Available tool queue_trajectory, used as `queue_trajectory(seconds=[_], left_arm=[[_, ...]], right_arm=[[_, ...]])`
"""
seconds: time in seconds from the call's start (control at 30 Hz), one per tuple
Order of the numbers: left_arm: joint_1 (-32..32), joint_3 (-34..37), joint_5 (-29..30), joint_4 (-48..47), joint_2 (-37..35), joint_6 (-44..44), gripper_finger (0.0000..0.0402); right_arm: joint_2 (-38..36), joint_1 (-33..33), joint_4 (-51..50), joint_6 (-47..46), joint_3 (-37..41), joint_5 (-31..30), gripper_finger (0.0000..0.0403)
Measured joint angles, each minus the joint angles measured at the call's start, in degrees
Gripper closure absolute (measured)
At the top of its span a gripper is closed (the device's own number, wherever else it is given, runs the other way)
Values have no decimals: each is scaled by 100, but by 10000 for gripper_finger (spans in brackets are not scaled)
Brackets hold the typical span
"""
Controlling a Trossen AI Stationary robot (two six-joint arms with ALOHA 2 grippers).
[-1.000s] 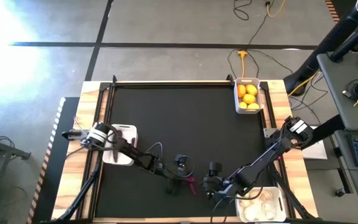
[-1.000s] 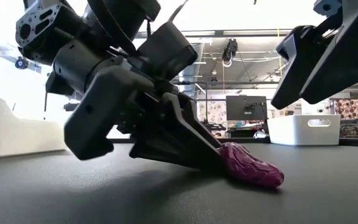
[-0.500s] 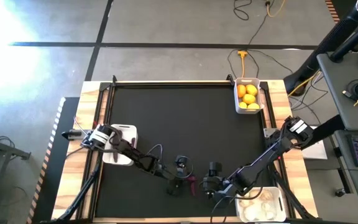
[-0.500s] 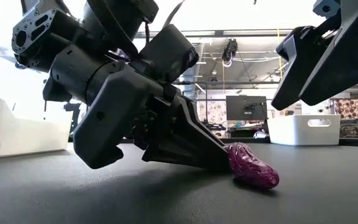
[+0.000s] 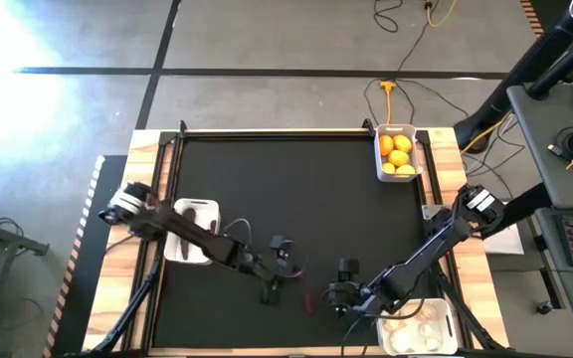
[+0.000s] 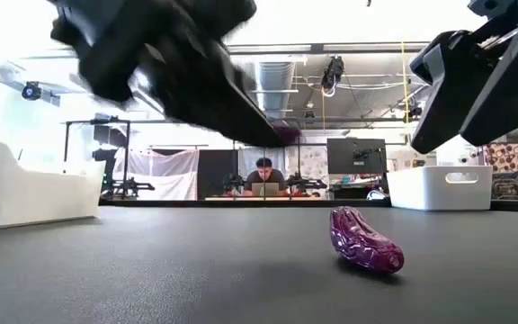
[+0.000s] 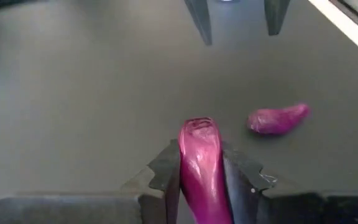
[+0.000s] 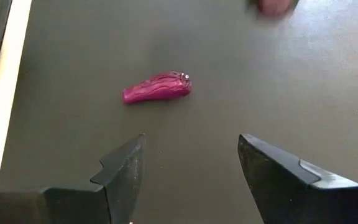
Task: Sort produce into baskets
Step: Put the eggplant into the top white bin
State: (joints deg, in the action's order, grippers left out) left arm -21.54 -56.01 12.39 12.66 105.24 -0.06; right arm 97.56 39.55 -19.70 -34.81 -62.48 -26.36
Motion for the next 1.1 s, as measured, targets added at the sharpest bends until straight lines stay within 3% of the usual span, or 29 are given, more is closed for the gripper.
queue_trajectory(seconds=[0.17,0.37,0.5,0.63,0.83,1.1], left_arm=[[-4,-11,530,-2285,-1392,-436,326],[7,-9,1017,-5277,-2904,-2138,326],[21,-9,1323,-6908,-3490,-3576,326],[130,-9,1060,-8137,-3720,-4753,326],[419,20,484,-8838,-3710,-5856,326],[1453,614,-538,-8738,-3564,-5630,326]], right_arm=[[0,-4,33,68,23,-65,152],[0,-4,74,237,65,-70,158],[0,-5,91,335,68,-77,158],[2,11,116,347,68,-72,157],[2,121,122,337,68,-69,157],[4,288,164,113,68,-19,158]])
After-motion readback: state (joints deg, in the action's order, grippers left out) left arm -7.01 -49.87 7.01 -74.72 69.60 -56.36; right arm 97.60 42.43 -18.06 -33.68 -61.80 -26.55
